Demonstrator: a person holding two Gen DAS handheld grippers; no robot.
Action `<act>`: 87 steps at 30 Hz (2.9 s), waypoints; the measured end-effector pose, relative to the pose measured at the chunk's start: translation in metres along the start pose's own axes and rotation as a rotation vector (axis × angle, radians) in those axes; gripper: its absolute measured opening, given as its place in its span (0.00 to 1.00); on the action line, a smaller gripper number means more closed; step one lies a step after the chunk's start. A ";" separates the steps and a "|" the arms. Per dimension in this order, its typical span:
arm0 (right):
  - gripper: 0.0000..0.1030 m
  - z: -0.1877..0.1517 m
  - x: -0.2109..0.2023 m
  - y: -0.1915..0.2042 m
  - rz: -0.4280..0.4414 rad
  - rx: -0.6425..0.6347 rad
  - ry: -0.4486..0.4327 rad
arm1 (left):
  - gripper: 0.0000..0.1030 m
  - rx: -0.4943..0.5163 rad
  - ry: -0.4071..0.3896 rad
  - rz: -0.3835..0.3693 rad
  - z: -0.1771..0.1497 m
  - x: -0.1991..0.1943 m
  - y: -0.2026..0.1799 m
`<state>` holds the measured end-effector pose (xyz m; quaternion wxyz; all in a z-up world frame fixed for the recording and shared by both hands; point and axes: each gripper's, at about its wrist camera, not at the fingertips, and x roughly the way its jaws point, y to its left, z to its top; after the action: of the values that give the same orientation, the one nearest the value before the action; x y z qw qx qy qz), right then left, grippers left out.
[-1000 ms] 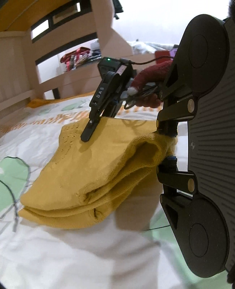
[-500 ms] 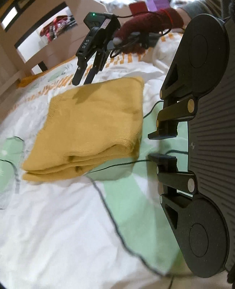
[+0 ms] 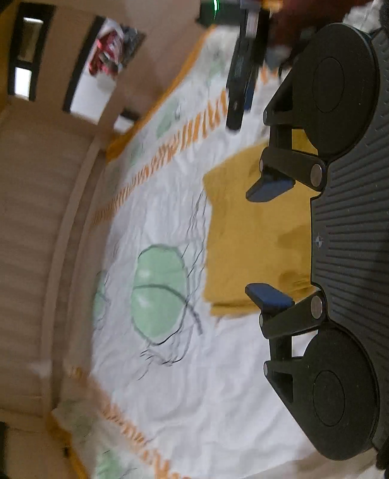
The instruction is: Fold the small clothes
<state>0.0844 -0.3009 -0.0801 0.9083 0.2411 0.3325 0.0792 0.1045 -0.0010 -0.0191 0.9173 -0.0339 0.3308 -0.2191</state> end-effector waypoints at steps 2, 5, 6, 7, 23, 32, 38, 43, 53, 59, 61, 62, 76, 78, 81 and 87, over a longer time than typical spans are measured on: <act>1.00 0.002 0.003 -0.001 -0.016 0.001 -0.012 | 0.58 0.030 0.025 0.073 0.001 0.025 -0.003; 1.00 0.005 0.012 0.004 -0.065 -0.025 -0.007 | 0.58 -0.003 0.080 0.139 -0.003 0.051 0.006; 1.00 0.006 0.015 0.005 -0.073 -0.034 -0.008 | 0.58 -0.023 0.089 0.155 -0.006 0.055 0.012; 1.00 0.006 0.020 0.007 -0.083 -0.043 -0.006 | 0.58 -0.030 0.100 0.177 -0.013 0.056 0.019; 1.00 -0.010 0.010 0.033 -0.183 -0.191 0.029 | 0.71 0.007 0.127 0.265 -0.031 0.032 0.032; 1.00 -0.016 -0.047 0.055 -0.131 -0.213 -0.043 | 0.71 0.082 0.063 0.269 -0.028 -0.005 0.008; 1.00 -0.028 -0.071 0.065 -0.109 -0.221 -0.054 | 0.71 0.108 0.037 0.276 -0.034 -0.025 -0.004; 0.99 -0.043 -0.085 0.079 -0.120 -0.270 -0.065 | 0.71 0.070 0.056 0.282 -0.045 -0.037 -0.004; 0.99 -0.067 -0.100 0.079 -0.253 -0.188 -0.022 | 0.70 0.042 0.060 0.364 -0.062 -0.062 -0.001; 0.99 -0.079 -0.107 0.079 -0.258 -0.188 -0.015 | 0.70 0.012 0.097 0.365 -0.072 -0.066 0.002; 0.99 -0.082 -0.108 0.080 -0.250 -0.191 -0.013 | 0.70 0.006 0.109 0.364 -0.075 -0.066 0.003; 0.99 -0.083 -0.108 0.082 -0.250 -0.201 -0.011 | 0.70 0.002 0.114 0.367 -0.076 -0.067 0.002; 0.99 -0.093 -0.101 0.087 -0.251 -0.207 0.049 | 0.70 -0.018 0.161 0.387 -0.082 -0.070 0.002; 0.99 -0.093 -0.101 0.085 -0.257 -0.198 0.053 | 0.70 -0.018 0.165 0.383 -0.082 -0.070 0.002; 0.99 -0.093 -0.101 0.083 -0.266 -0.184 0.061 | 0.70 -0.026 0.176 0.378 -0.083 -0.069 0.003; 0.99 -0.093 -0.101 0.079 -0.267 -0.163 0.070 | 0.70 -0.033 0.184 0.376 -0.083 -0.068 0.003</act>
<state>-0.0508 -0.2270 -0.0458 0.9151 0.1173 0.3856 -0.0071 0.0070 0.0371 -0.0443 0.9072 0.0336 0.4173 -0.0409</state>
